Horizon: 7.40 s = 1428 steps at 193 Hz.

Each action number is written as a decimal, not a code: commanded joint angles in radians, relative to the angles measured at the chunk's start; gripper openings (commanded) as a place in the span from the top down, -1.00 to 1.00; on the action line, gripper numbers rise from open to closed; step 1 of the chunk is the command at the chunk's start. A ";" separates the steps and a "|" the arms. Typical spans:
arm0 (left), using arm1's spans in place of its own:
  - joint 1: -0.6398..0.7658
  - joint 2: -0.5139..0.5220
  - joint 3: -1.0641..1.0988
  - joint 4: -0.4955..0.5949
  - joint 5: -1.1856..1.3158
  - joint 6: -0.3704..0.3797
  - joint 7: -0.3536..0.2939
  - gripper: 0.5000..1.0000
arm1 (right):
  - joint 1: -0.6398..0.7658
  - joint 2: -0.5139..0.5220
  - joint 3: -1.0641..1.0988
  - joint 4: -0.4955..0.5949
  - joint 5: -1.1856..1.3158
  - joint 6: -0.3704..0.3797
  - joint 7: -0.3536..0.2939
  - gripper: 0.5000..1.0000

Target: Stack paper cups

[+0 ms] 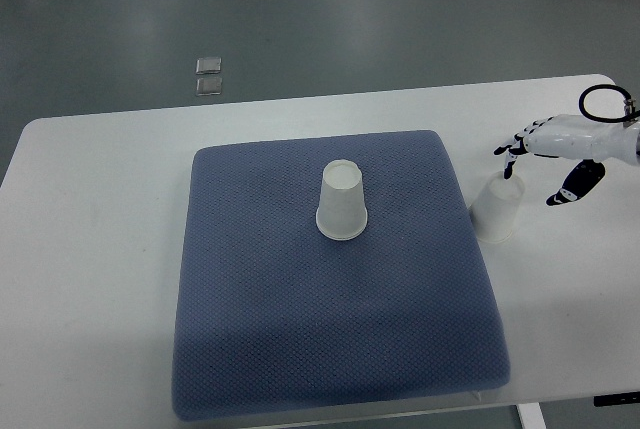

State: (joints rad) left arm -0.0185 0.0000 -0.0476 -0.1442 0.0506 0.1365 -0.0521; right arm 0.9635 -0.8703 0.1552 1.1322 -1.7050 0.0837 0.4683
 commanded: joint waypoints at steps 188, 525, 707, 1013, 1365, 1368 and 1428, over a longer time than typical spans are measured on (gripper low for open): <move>0.000 0.000 0.000 0.000 0.000 0.000 0.000 -1.00 | -0.066 0.122 -0.054 -0.124 0.001 -0.096 0.000 -0.64; 0.000 0.000 0.000 0.000 0.000 0.000 0.000 -1.00 | -0.038 0.137 -0.040 -0.181 0.035 -0.081 0.001 0.46; 0.000 0.000 0.000 0.000 0.000 0.000 0.000 -1.00 | 0.408 0.194 -0.040 -0.008 0.114 0.261 0.012 0.43; 0.000 0.000 0.000 0.000 0.000 0.000 0.000 -1.00 | 0.380 0.450 -0.049 -0.077 0.150 0.286 -0.004 -0.64; 0.000 0.000 0.000 0.000 0.000 0.000 0.000 -1.00 | 0.054 0.478 0.156 -0.353 2.044 -0.151 -0.004 -0.65; 0.000 0.000 0.000 0.000 0.000 0.000 0.000 -1.00 | 0.040 0.487 0.176 -0.353 2.052 -0.153 -0.004 -0.65; 0.002 0.000 0.000 0.001 0.000 0.000 0.000 -1.00 | -0.078 0.560 0.293 -0.374 1.987 -0.088 0.009 -0.65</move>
State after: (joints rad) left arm -0.0172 0.0000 -0.0475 -0.1442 0.0506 0.1365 -0.0520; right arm 0.8989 -0.3249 0.4376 0.7709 0.3152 -0.0286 0.4746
